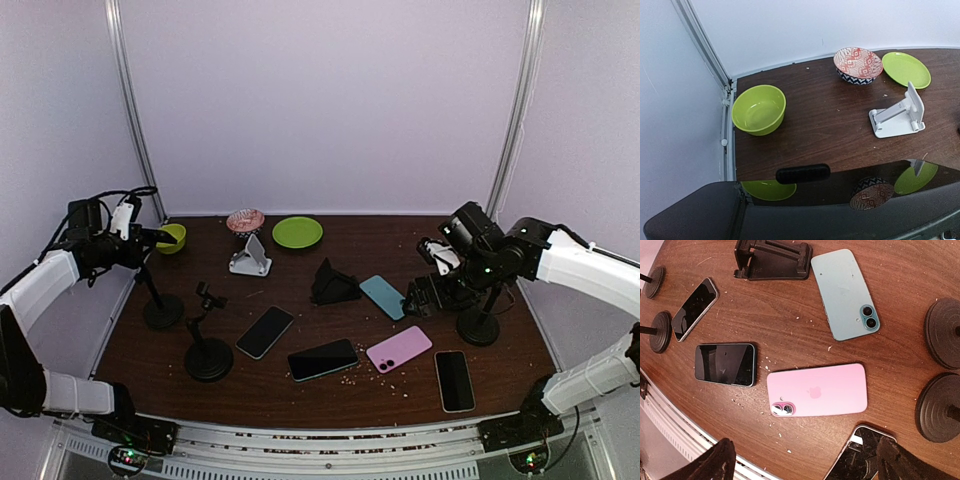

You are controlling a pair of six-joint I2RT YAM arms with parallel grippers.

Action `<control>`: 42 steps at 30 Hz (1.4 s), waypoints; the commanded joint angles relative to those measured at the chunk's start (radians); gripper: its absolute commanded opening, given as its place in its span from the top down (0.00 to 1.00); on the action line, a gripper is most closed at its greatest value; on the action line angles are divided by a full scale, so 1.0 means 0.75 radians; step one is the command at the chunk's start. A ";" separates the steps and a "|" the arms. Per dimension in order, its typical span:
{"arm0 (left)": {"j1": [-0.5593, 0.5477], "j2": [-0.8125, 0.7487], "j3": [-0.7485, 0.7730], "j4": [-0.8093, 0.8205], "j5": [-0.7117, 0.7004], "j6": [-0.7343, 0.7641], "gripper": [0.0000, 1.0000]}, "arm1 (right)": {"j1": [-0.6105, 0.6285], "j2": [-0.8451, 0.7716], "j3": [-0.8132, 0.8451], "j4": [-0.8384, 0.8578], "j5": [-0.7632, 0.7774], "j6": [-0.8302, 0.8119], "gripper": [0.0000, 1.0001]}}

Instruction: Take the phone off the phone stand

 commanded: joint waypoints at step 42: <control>-0.784 0.055 0.717 -0.039 0.167 -0.584 1.00 | 0.305 -0.342 -0.002 0.773 0.075 -1.023 0.07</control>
